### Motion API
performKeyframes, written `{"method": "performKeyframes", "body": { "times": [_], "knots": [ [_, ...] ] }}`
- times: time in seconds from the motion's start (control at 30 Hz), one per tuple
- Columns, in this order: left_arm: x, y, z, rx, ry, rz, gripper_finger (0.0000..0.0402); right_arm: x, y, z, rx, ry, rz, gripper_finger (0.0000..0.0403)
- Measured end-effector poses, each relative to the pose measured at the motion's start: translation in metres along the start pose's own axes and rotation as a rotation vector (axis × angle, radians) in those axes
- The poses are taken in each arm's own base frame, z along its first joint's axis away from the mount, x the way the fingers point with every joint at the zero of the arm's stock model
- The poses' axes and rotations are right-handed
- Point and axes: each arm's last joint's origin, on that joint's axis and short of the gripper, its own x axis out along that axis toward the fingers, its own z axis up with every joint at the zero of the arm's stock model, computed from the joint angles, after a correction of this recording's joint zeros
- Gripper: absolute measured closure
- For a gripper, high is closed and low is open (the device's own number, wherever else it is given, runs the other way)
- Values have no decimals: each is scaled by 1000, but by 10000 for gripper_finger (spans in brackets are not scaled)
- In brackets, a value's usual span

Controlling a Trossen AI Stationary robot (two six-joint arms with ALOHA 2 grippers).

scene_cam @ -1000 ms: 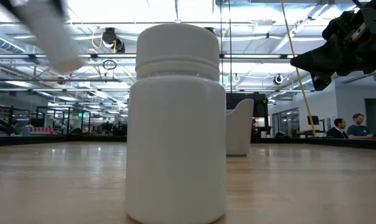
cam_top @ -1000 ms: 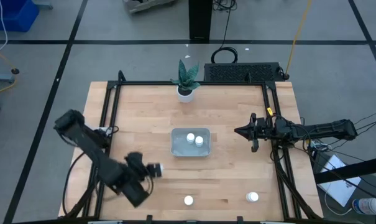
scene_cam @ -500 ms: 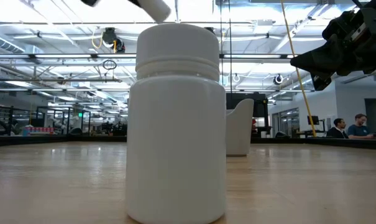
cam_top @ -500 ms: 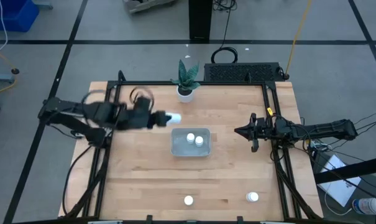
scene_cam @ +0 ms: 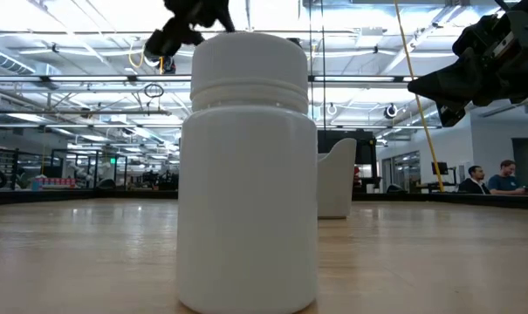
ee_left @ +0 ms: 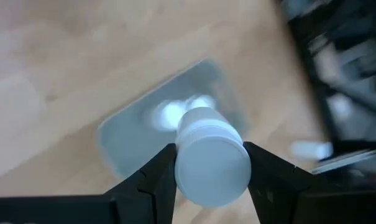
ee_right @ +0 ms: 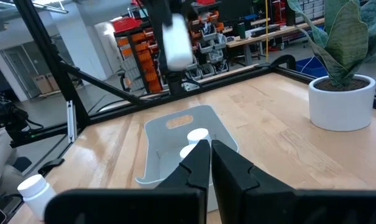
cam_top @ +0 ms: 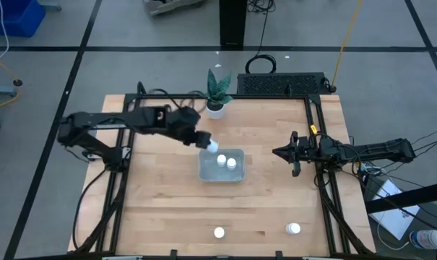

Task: Pick and place pill bottles into a basket
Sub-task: Put the white pill bottle into the gray bin

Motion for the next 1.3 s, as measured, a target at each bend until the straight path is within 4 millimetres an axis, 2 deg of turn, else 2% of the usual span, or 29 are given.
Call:
{"method": "performKeyframes", "body": {
  "times": [0.2,0.43,0.8,1.0,1.13,1.3],
  "knots": [
    [39,11,-11,106,93,213,236,0,0,0,0,0,0,394],
    [72,6,-26,285,176,237,236,0,0,0,0,0,0,394],
    [101,4,-47,635,228,317,236,0,0,0,0,0,1,394],
    [118,8,-53,732,255,364,235,0,0,0,0,0,0,394],
    [130,14,-53,783,288,394,220,0,0,0,0,0,0,394],
    [138,17,-52,808,282,423,217,0,0,0,0,-2,1,394]
  ]
}}
